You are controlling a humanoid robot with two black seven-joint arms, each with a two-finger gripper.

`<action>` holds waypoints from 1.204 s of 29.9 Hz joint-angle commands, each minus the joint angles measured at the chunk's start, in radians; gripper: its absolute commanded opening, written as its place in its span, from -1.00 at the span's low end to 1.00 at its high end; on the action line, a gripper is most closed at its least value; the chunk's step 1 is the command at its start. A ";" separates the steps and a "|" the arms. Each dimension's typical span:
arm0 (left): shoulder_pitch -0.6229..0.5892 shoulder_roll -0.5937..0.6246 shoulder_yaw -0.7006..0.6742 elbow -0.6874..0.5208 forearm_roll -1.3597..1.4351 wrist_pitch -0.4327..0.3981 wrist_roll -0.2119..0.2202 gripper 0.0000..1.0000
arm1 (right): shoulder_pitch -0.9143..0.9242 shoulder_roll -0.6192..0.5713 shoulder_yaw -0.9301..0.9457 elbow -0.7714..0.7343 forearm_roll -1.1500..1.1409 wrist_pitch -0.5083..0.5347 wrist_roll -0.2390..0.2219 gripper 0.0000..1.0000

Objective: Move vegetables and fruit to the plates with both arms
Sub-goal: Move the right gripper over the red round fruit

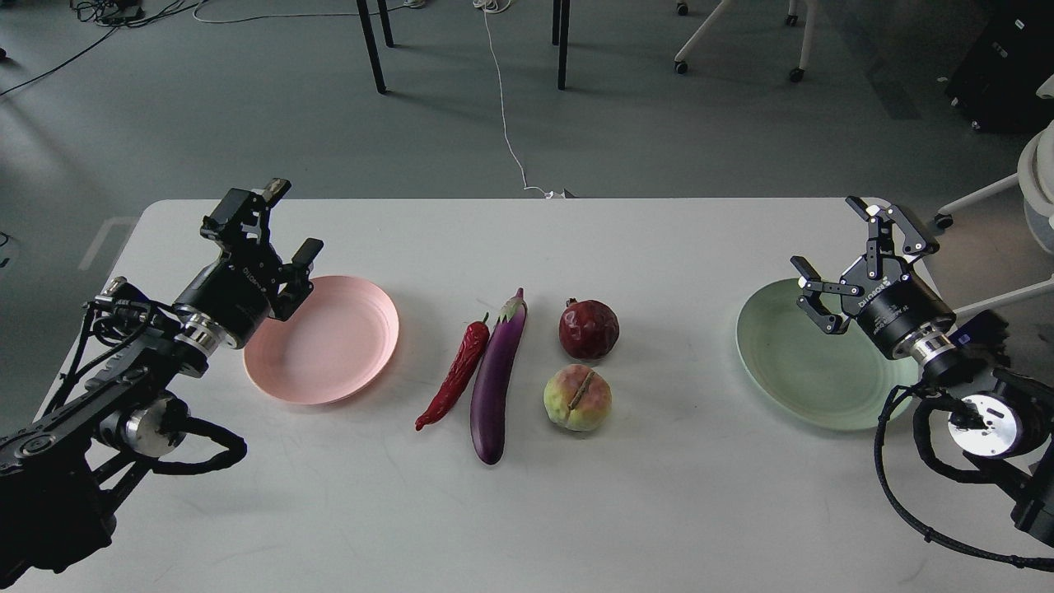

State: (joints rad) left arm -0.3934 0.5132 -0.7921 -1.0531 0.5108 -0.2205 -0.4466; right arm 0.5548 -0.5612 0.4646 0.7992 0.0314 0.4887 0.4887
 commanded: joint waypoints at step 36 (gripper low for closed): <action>-0.001 0.067 -0.012 -0.057 -0.011 0.023 -0.004 0.96 | 0.847 0.487 -1.001 -0.139 -1.160 -0.016 0.000 0.97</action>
State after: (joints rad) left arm -0.3944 0.5788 -0.8010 -1.1085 0.5000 -0.1971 -0.4509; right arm 1.4060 -0.1176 -0.5202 0.7091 -1.1285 0.4783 0.4888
